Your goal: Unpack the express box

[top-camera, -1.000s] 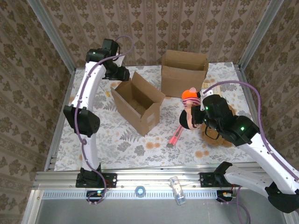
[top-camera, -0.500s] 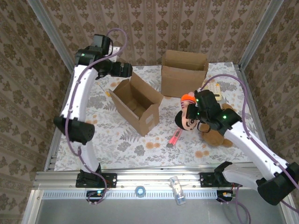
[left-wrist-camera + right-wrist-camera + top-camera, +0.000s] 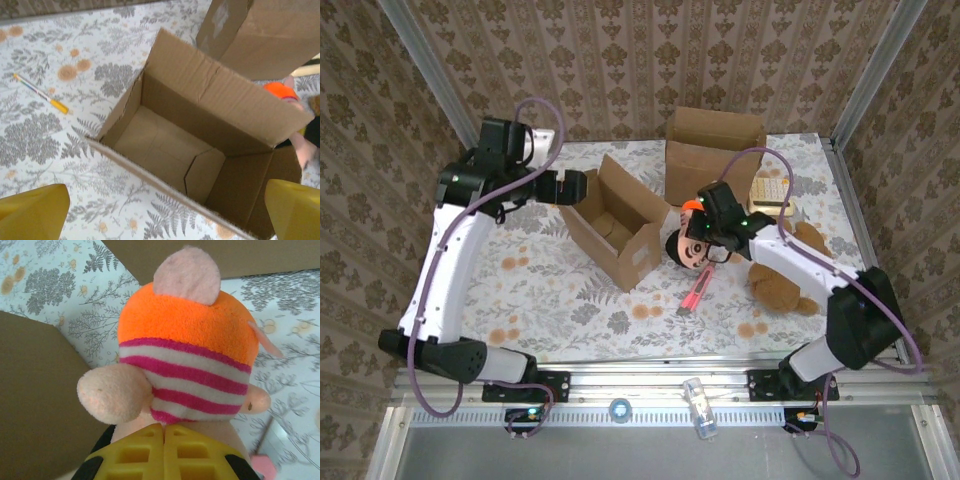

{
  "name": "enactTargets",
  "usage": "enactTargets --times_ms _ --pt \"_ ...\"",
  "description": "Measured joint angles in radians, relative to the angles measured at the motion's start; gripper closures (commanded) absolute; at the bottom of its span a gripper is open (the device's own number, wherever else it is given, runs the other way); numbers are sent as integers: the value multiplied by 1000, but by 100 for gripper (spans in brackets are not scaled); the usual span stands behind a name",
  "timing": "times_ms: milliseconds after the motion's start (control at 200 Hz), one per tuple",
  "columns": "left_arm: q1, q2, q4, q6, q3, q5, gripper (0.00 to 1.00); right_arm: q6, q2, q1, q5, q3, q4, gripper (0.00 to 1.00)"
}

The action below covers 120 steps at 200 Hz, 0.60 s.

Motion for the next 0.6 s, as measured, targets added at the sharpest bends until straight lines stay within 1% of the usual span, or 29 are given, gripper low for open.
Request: enactTargets --times_ms 205,390,445,600 --pt "-4 -113 16 -19 -107 -8 0 21 165 0 -34 67 72 100" --pt "-5 -166 23 -29 -152 -19 0 24 241 0 -39 78 110 100" --pt "-5 -168 24 -33 -164 -24 0 26 249 0 -39 79 117 92" --pt "-10 -168 28 -37 -197 -36 0 25 254 0 -42 80 129 66"
